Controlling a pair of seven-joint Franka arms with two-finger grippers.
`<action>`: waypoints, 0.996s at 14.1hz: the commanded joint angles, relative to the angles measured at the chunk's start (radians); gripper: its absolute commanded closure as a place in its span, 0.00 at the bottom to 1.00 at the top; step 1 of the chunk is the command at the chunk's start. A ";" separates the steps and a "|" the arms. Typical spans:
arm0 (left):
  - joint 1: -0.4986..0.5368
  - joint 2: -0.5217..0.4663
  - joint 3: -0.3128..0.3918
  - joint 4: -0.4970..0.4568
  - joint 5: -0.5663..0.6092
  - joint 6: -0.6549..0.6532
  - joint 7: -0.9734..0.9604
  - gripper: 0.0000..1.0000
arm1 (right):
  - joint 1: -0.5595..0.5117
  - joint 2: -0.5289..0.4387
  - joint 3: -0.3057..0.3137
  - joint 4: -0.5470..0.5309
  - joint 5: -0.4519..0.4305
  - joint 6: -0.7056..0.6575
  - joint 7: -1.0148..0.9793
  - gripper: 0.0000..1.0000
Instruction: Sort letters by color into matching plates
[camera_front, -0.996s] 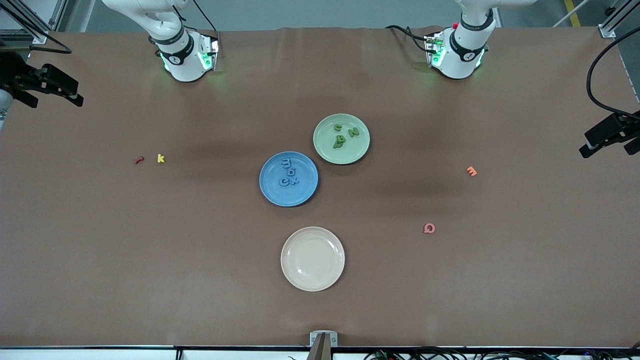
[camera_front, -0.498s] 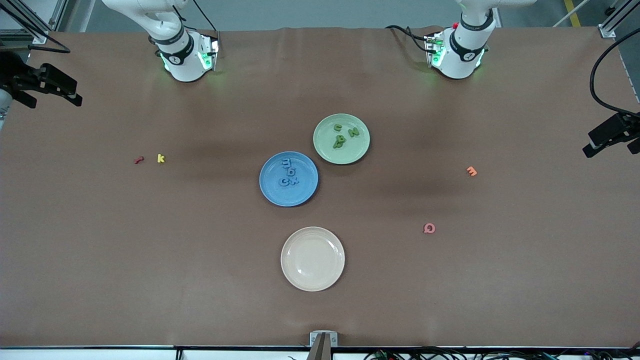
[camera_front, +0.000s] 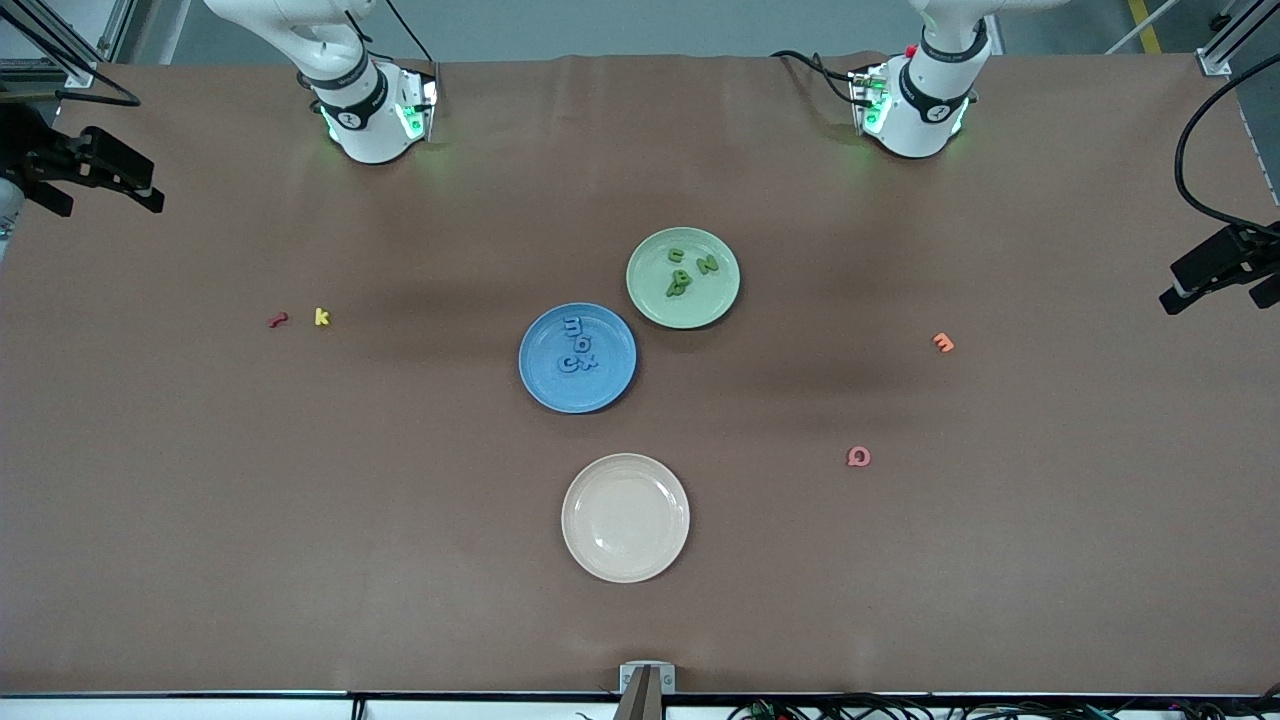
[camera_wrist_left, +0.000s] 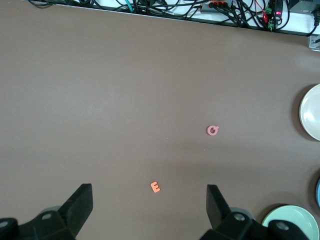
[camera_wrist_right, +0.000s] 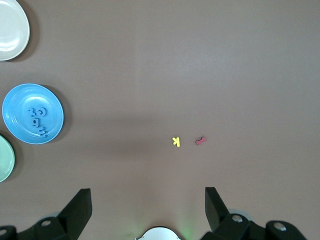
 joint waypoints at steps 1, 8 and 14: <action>0.014 -0.006 -0.012 0.017 0.007 -0.038 0.003 0.00 | -0.015 -0.002 0.007 0.009 0.002 -0.008 -0.015 0.00; 0.008 -0.016 -0.026 0.017 0.022 -0.094 0.012 0.00 | -0.014 0.000 0.007 0.013 0.002 -0.011 -0.013 0.00; 0.008 -0.014 -0.024 0.020 0.024 -0.093 0.017 0.00 | -0.014 0.000 0.007 0.013 0.002 -0.011 -0.013 0.00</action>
